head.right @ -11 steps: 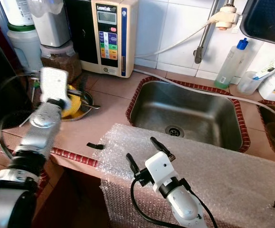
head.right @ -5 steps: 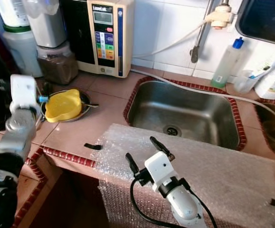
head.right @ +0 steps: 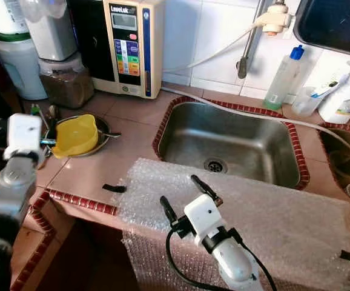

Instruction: Kitchen organization

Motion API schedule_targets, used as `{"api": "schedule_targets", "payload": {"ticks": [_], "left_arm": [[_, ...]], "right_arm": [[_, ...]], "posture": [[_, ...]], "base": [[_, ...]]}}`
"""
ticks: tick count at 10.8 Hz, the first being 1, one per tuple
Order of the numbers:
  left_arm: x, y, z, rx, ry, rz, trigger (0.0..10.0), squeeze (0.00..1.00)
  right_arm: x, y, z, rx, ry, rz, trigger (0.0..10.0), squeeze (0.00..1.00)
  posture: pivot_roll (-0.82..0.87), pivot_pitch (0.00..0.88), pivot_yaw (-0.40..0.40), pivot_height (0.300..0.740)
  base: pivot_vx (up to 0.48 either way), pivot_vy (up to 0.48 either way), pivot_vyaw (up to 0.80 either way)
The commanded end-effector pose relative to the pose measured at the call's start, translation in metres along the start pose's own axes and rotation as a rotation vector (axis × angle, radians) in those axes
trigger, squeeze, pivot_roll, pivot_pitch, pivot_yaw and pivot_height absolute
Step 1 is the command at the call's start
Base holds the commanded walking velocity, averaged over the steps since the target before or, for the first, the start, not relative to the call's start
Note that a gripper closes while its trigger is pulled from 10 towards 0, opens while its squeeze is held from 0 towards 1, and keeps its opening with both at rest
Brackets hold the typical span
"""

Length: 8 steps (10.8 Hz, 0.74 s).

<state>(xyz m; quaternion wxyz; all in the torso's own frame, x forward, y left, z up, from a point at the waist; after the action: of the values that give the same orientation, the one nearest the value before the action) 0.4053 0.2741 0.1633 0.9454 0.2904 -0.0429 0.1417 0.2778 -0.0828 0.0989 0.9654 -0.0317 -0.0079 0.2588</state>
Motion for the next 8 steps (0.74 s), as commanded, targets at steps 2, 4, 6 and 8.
{"api": "schedule_targets", "payload": {"ticks": [2,4,6,8], "left_arm": [[-0.015,0.024,0.017,0.011,-0.119,0.078,10.0,0.00],[-0.028,0.026,0.026,0.016,-0.172,0.067,10.0,0.00],[-0.035,0.015,0.030,0.006,-0.191,-0.001,10.0,0.00],[-0.059,-0.003,-0.001,0.033,-0.111,-0.142,10.0,0.00]], "right_arm": [[0.000,-0.004,-0.003,-0.010,0.012,0.000,10.0,0.00],[0.000,-0.003,-0.005,-0.008,0.016,0.008,10.0,0.00],[0.001,-0.003,-0.004,-0.012,0.014,0.016,10.0,0.00],[0.001,-0.002,-0.005,-0.012,0.013,0.015,10.0,0.00]], "posture": [[0.13,0.000,-0.028,0.740],[0.15,0.000,-0.044,0.740],[0.15,0.000,-0.045,0.740],[0.15,0.000,-0.044,0.740]], "base": [[0.000,0.000,0.00],[0.000,0.000,0.00],[0.000,0.000,0.00],[0.000,0.000,0.00]]}}
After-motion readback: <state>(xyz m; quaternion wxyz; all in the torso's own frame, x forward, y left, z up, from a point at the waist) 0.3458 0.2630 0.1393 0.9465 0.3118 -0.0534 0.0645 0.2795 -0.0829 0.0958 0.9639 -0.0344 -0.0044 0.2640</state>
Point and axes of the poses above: a point about 5 cm out from each wrist's last joint towards the gripper, its own x axis pointing out of the wrist towards the gripper, its own z axis along the axis of the wrist's last joint, y = z × x, the point moved 6 cm from there along x, pointing out of the wrist towards the gripper, and after that the axes turned 12 degrees about x, right-handed, at the moved point
